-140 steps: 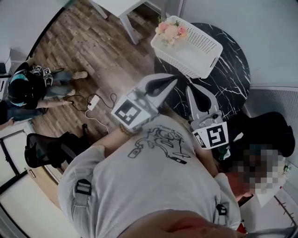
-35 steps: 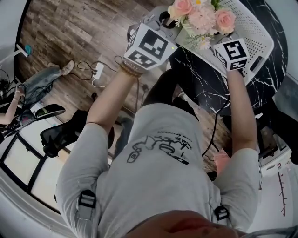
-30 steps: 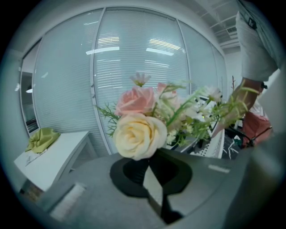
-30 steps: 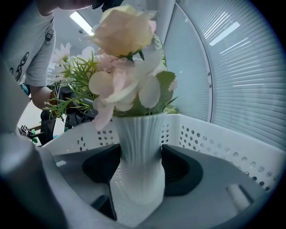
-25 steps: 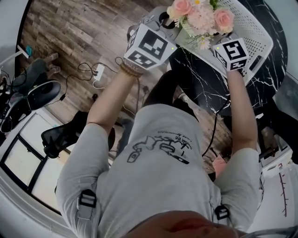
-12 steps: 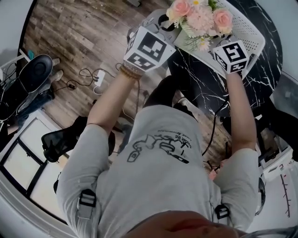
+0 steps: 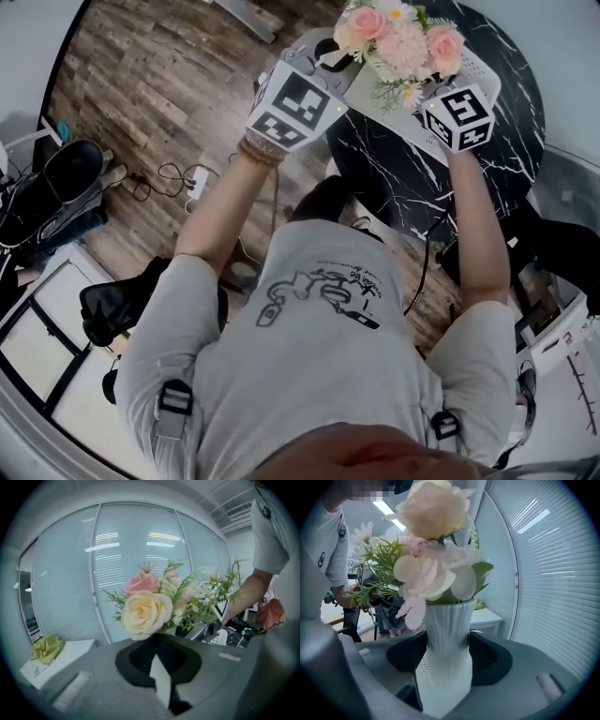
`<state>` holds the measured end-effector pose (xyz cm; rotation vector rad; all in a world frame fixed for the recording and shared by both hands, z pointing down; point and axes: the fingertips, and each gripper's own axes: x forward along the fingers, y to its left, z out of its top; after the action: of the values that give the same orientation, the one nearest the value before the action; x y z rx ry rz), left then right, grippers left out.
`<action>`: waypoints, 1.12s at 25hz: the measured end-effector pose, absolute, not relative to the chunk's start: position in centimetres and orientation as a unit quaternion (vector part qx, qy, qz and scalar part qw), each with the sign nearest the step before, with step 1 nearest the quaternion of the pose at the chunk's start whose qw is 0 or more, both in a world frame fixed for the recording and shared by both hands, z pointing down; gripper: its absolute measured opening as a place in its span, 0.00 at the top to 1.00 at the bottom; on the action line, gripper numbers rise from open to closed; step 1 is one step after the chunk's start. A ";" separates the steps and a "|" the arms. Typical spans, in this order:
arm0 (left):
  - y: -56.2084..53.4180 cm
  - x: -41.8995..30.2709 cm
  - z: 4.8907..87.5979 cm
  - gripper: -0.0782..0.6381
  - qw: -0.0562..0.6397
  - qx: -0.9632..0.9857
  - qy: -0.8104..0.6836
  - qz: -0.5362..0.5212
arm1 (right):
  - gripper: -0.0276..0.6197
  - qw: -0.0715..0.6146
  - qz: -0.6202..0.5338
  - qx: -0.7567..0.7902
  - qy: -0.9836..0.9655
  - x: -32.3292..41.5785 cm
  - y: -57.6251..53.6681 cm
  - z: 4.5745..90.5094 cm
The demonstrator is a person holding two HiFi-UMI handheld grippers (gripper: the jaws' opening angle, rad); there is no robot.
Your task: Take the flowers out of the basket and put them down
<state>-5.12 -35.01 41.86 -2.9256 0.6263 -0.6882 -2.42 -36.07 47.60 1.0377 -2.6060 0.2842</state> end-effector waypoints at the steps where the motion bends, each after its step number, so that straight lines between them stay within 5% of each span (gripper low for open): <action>1: -34.9 -4.9 41.2 0.89 0.037 -0.953 0.203 -0.221 | 0.51 0.160 0.101 0.364 -0.912 -2.2 -35.9 46.9; 28: -29.9 -3.1 28.1 0.89 0.066 -0.962 0.208 -0.164 | 0.51 0.163 0.090 0.382 -0.905 -0.3 -31.2 33.9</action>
<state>-3.14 -29.93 28.07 -2.9015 0.6276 -0.4931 -0.33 -31.17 33.94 1.0888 -2.5831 0.2558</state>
